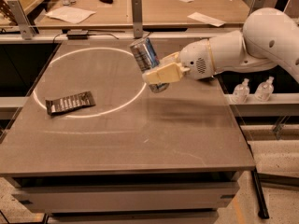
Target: Place redbull can upright
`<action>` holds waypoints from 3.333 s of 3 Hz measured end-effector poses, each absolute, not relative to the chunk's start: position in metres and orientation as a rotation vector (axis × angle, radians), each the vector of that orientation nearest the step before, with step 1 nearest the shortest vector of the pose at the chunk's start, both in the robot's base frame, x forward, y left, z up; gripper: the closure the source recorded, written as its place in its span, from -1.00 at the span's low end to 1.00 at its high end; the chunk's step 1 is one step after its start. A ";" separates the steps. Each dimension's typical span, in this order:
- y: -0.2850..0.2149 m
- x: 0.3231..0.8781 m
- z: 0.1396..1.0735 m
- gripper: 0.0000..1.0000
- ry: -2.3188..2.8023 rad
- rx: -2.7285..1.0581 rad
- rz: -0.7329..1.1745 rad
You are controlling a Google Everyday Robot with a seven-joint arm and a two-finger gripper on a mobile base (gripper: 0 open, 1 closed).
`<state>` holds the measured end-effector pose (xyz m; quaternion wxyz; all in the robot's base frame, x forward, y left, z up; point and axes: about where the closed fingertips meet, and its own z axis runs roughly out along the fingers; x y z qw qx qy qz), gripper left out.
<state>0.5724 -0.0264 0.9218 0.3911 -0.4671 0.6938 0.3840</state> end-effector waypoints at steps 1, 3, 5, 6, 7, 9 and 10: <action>-0.026 0.573 0.922 1.00 1.763 -1.184 0.973; -0.027 0.564 0.919 1.00 1.491 -1.223 1.054; -0.047 0.550 0.893 1.00 1.442 -1.297 1.013; -0.057 0.545 0.876 1.00 1.462 -1.285 1.019; -0.065 0.543 0.864 1.00 1.457 -1.224 1.048; -0.072 0.538 0.850 0.62 1.456 -1.173 1.062; -0.073 0.538 0.850 0.16 1.456 -1.174 1.061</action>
Offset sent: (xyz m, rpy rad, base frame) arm -0.0087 -0.0039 -0.0073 0.1892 -0.1509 0.0939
